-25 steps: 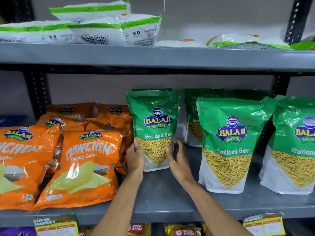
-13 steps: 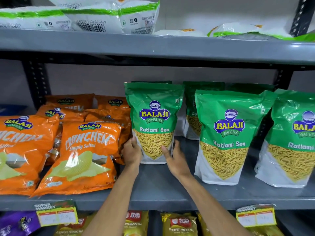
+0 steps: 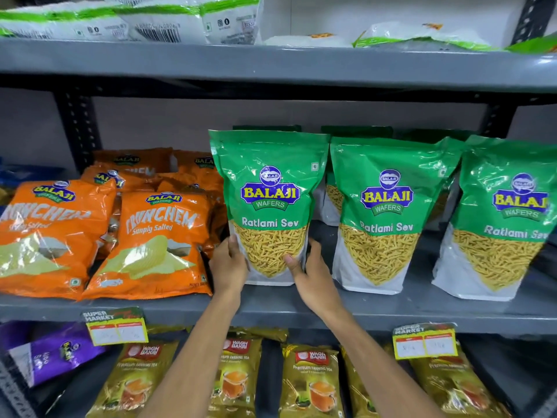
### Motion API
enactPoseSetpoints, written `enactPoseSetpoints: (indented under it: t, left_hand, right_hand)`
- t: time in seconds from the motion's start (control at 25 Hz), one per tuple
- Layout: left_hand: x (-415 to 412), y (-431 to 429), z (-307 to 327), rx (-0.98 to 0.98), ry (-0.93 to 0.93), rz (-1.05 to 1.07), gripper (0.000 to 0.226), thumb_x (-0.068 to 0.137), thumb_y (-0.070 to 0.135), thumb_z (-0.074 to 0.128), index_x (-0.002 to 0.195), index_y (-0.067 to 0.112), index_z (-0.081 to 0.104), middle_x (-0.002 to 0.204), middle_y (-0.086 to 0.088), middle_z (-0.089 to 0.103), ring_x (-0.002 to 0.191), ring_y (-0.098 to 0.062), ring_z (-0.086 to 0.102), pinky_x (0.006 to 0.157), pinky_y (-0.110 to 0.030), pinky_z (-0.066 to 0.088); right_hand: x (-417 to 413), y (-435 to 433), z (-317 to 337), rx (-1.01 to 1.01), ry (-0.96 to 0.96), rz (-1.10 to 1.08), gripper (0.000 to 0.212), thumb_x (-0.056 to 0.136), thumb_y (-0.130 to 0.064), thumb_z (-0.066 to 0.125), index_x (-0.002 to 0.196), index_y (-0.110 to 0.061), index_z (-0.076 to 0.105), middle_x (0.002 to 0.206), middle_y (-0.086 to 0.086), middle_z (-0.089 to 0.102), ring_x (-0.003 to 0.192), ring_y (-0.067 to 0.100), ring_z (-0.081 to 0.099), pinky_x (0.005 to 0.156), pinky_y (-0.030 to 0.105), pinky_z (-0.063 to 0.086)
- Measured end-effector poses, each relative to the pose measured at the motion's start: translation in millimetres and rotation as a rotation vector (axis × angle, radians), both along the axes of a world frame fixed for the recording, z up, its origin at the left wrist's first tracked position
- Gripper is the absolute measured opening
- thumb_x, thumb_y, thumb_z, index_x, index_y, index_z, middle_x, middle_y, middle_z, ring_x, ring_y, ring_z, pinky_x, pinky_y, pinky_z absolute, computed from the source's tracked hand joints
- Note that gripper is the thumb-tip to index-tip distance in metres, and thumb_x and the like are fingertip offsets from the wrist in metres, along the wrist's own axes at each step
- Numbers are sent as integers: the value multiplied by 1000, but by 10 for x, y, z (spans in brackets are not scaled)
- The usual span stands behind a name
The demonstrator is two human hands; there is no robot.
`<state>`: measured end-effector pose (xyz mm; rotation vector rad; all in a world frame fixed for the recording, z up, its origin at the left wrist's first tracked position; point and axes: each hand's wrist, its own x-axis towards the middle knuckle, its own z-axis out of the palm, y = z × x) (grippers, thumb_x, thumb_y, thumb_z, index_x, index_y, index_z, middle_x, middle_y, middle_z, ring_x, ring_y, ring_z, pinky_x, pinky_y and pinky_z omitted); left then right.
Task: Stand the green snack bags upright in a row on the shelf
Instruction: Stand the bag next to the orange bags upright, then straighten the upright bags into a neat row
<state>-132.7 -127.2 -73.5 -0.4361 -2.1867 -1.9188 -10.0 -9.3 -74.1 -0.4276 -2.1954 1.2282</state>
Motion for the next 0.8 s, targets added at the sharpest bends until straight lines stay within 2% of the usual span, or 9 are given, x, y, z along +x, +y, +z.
enactPoseSetpoints:
  t: [0.12,0.24,0.32,0.4,0.52,0.6,0.64,0.72,0.8]
  left_hand:
    - [103,-56,-2,12,19,25,44,106,34,32,94,8,65,89,-9,70,89,-32,66,79,-46,51]
    - [241,-59,58,23,24,62,40,107,32,32,107,10,65,96,-5,68,101,-34,66,81,-39,51]
    - [420,-69,55,76,173,134,42,107,30,31,132,9,59,121,-8,68,119,-29,62,93,-37,51]
    - [680,-44,32,188,462,156,45,107,26,32,144,7,48,146,-10,55,141,-22,46,112,-32,41]
    - [1081,262,-13,128,753,-101,42,105,22,38,143,7,49,150,-6,50,145,-14,39,117,-23,31]
    - [1302,510,17,12,675,-295,45,105,29,39,148,15,44,152,2,46,143,-3,37,113,-12,27]
    - [1392,638,38,-40,585,-366,50,104,35,38,151,19,37,155,5,41,144,1,33,110,-5,23]
    - [1457,865,51,-107,379,-465,65,101,45,40,157,19,23,162,7,29,146,2,25,105,2,18]
    - [1424,1024,51,-146,222,-512,66,99,42,48,154,14,25,157,-1,40,143,-10,36,104,-9,31]
  right_hand:
    - [89,-55,16,-17,10,17,55,100,-43,57,143,-19,34,141,6,61,130,26,60,104,46,49]
    - [185,-40,73,-12,-20,77,59,100,-44,57,148,-18,34,145,5,58,135,24,56,107,40,47]
    - [330,-1,77,87,-20,66,66,99,-50,56,154,-21,34,146,1,55,135,17,53,109,42,48]
    - [547,58,85,199,140,-44,60,97,-54,54,151,-33,39,133,-11,54,119,1,55,97,30,53]
    - [883,327,103,252,452,-330,41,100,-49,52,138,-34,49,122,-14,47,112,0,50,92,11,44]
    - [1026,530,135,157,510,-468,44,103,-42,51,142,-23,46,135,-2,43,123,2,45,102,8,34]
    - [1080,642,133,97,459,-503,49,104,-41,50,146,-18,41,142,4,41,130,4,42,109,15,34]
    - [1133,779,121,14,267,-473,58,104,-44,46,152,-15,34,153,9,38,144,19,37,117,43,33]
    - [1151,868,127,-68,141,-348,55,102,-50,40,148,-21,38,150,5,51,144,26,44,117,58,31]
